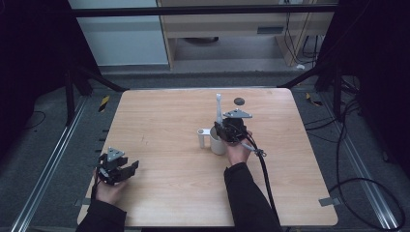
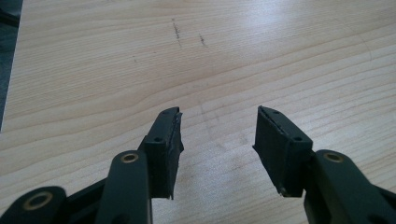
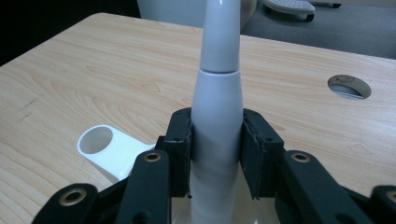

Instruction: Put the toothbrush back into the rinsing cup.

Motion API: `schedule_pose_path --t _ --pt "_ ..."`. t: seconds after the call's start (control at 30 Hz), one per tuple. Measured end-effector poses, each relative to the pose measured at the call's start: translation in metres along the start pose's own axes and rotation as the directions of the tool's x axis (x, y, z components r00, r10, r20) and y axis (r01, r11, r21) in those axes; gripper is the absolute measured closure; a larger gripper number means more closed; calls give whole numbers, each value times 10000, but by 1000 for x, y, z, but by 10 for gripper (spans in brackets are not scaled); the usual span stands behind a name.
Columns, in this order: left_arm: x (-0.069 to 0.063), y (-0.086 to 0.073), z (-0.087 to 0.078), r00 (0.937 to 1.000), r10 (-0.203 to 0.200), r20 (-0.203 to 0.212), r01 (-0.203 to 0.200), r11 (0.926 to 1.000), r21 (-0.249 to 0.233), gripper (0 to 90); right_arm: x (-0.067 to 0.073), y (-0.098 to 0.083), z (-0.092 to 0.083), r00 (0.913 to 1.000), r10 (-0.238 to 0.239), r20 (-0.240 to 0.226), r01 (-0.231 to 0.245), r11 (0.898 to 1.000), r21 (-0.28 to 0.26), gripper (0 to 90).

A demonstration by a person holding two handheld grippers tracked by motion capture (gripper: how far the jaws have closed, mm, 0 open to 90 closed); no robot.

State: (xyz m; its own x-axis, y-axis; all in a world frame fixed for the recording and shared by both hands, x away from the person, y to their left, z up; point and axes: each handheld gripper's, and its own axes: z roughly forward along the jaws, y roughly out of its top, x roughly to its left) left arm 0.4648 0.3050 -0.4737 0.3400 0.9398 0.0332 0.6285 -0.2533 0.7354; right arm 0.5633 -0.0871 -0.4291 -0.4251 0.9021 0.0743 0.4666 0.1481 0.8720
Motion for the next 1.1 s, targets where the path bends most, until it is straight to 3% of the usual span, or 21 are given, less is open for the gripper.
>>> schedule_pose_path --t 0.7,0.87,0.93,1.1 --pt "0 0 0 10000 7 1 -7 10000 7 497 0 3 -17 9996 -284 51 286 9980 -568 602" --pt "0 0 0 10000 1 3 -1 10000 9 496 -1 4 -29 9994 -272 -201 254 9960 -852 504" --pt "0 0 0 10000 2 -1 -2 10000 7 496 1 2 -35 9985 -494 -242 470 9946 -921 463" --pt "0 0 0 10000 7 14 -7 10000 26 495 1 0 -49 9952 -923 -339 904 9945 -526 349"
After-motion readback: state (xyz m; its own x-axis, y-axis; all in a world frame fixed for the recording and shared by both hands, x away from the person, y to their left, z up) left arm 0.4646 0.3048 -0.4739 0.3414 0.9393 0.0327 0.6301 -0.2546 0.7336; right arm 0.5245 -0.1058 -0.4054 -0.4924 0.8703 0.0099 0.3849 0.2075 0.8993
